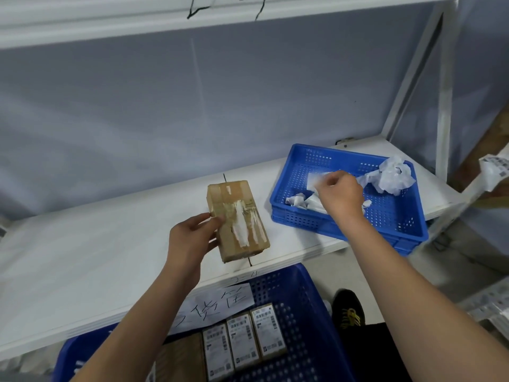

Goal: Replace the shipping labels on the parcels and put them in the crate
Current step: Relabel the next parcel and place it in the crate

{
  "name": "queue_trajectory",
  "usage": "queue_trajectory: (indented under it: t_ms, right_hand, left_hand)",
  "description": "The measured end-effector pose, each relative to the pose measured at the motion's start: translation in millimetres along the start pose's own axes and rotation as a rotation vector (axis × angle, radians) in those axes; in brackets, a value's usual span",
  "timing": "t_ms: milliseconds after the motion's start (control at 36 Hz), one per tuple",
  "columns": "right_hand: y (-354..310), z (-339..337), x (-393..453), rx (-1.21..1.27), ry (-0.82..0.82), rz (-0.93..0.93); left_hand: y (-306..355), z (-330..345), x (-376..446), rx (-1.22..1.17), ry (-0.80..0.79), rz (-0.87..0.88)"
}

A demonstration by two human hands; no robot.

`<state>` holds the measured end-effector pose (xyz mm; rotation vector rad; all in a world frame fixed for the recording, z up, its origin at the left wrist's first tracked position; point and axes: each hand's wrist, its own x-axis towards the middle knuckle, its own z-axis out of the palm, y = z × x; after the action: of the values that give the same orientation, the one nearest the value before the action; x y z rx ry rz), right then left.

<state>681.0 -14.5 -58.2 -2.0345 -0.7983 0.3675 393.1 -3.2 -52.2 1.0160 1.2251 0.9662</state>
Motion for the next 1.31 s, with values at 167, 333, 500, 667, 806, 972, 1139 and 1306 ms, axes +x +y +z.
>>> queue_trajectory:
  t_ms: [167,333,500,667,806,972,1139,1306]
  right_hand:
    - [-43,12,-41,0.446,-0.176,0.145]
    - [-62,60,-84,0.466,-0.685,0.270]
    - [-68,108,-111,0.385,-0.798,0.191]
    - [-69,151,-135,0.362,-0.758,0.200]
    - [-62,179,-153,0.261,-0.754,0.149]
    - [-56,199,-158,0.116,-0.791,0.036]
    - [-49,215,-153,-0.014,-0.752,-0.040]
    - [-47,229,-148,-0.042,-0.760,-0.019]
  left_hand:
    - [-1,-13,-7,0.018,0.003,0.015]
    - [-2,-38,-13,0.033,-0.025,0.048]
    - [-14,-66,-16,0.068,-0.021,0.067]
    - [-33,-99,-14,0.107,-0.035,-0.010]
    - [-52,-127,-10,0.155,-0.030,-0.072]
    - [-70,-143,7,0.143,0.024,-0.124]
    - [-89,-142,28,0.204,0.074,-0.167]
    - [-91,-146,39,0.315,0.082,-0.113]
